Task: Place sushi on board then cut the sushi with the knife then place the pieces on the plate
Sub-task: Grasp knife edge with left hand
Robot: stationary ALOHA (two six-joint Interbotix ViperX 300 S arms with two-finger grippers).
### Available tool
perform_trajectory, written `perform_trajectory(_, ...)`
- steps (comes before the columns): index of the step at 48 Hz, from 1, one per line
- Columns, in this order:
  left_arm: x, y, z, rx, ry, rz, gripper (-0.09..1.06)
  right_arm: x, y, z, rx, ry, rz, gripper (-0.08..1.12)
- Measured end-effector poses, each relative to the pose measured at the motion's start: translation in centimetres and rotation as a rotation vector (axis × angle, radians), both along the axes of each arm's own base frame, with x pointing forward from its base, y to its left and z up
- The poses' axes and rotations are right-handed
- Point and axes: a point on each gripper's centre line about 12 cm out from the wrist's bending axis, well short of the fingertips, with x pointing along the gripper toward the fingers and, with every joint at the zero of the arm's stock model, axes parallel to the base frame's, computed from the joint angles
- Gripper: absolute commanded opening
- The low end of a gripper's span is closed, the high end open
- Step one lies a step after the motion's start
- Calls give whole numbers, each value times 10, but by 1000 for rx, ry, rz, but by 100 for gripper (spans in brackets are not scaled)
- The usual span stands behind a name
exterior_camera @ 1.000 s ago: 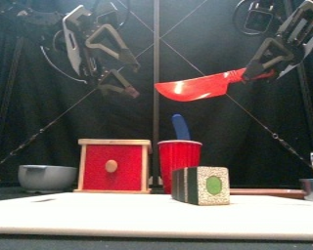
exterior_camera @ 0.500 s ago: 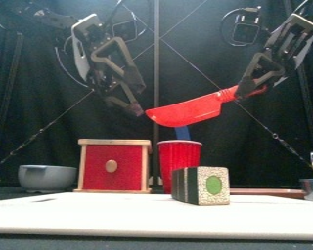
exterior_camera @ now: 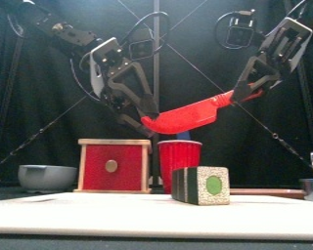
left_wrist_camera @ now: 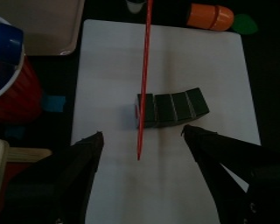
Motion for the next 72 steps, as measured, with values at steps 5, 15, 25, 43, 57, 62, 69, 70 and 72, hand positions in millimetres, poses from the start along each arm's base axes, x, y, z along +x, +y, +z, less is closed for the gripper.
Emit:
perform_trajectory(5,3,2,-1,-1,0,6,102,1,0,-2,0,8,2,31)
perform_trajectory(15,5,4,0,-1,-5,12,102,4,1,-4,-2,14,4,31)
perform_trajectory(25,5,8,-2,-3,2,23,102,5,1,-2,-3,9,4,31)
perform_trajectory(43,6,8,-1,-1,0,22,87,5,2,-3,-4,14,8,31)
perform_trajectory(57,6,8,-1,0,2,21,66,6,1,-3,-4,12,7,31)
perform_trajectory(62,6,8,-2,0,5,20,58,5,2,-3,-6,14,9,31)
perform_trajectory(69,6,6,-3,4,9,11,48,6,1,-3,-6,12,7,31)
perform_trajectory(70,6,6,-3,4,11,11,46,5,1,-3,-8,14,9,31)
perform_trajectory(72,6,5,-3,4,15,9,44,6,1,-4,-10,15,10,31)
